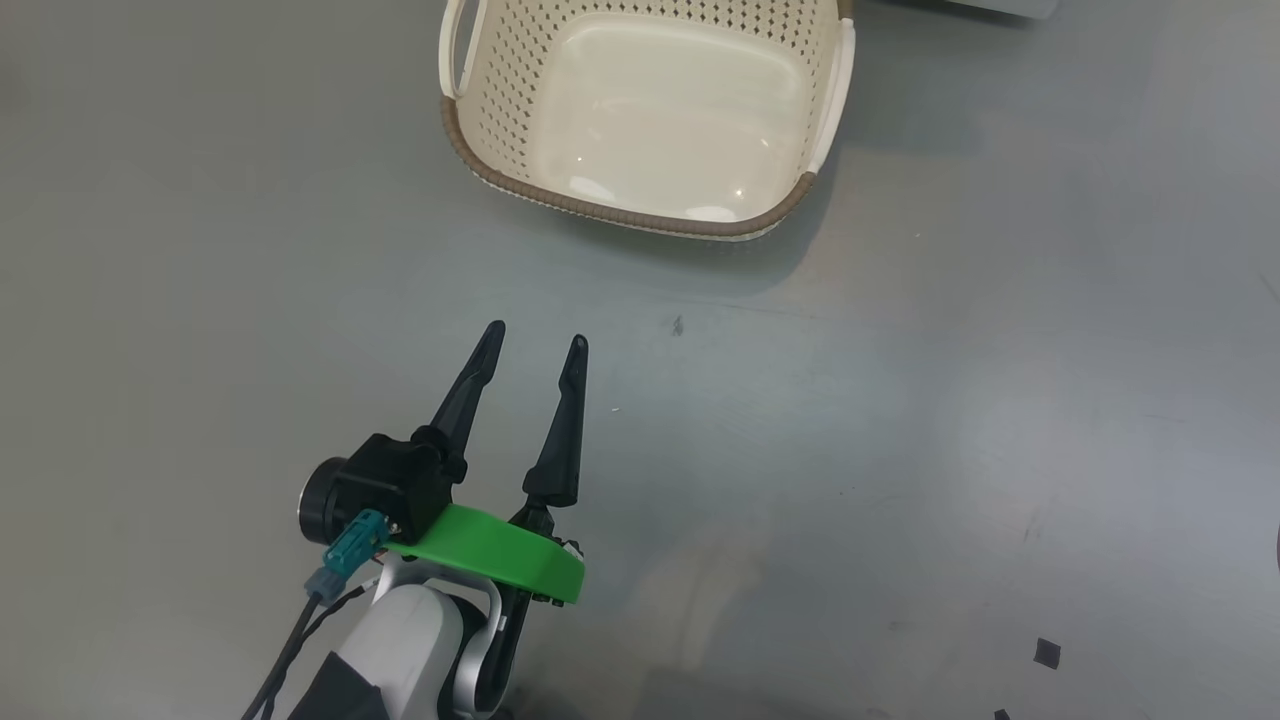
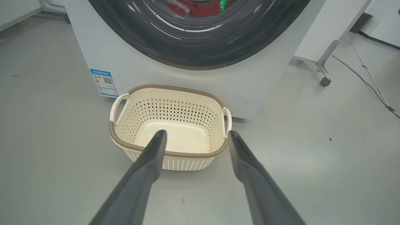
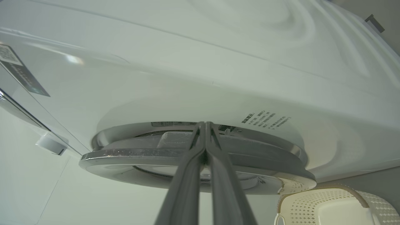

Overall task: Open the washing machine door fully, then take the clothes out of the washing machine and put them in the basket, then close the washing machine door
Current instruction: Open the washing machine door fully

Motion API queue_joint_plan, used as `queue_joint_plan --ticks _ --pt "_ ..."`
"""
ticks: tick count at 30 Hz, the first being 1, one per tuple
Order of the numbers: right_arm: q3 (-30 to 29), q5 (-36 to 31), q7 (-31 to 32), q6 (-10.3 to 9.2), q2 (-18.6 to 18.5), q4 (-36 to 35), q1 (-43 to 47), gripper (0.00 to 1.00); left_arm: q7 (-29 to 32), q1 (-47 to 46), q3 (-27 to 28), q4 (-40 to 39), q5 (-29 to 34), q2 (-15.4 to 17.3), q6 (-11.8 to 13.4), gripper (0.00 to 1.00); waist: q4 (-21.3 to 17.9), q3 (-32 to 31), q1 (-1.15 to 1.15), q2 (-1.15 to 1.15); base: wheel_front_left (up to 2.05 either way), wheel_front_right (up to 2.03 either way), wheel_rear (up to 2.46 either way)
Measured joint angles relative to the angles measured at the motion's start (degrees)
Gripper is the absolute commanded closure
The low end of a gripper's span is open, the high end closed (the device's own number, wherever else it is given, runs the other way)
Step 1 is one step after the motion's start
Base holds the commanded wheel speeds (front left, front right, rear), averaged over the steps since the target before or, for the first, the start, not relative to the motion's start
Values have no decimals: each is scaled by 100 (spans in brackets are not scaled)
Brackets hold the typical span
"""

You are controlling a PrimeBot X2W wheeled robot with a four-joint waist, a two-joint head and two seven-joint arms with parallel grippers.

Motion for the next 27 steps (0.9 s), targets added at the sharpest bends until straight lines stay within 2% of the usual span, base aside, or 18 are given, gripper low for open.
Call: queue_joint_plan --ticks 12,27 --pt "-2 196 203 -175 219 415 -648 100 -5 -10 -145 -52 -113 -9 0 0 310 211 0 0 0 0 0" --pt "93 94 327 -190 85 904 -1141 100 -5 -11 -287 -141 -191 -12 0 0 518 367 0 0 0 0 0"
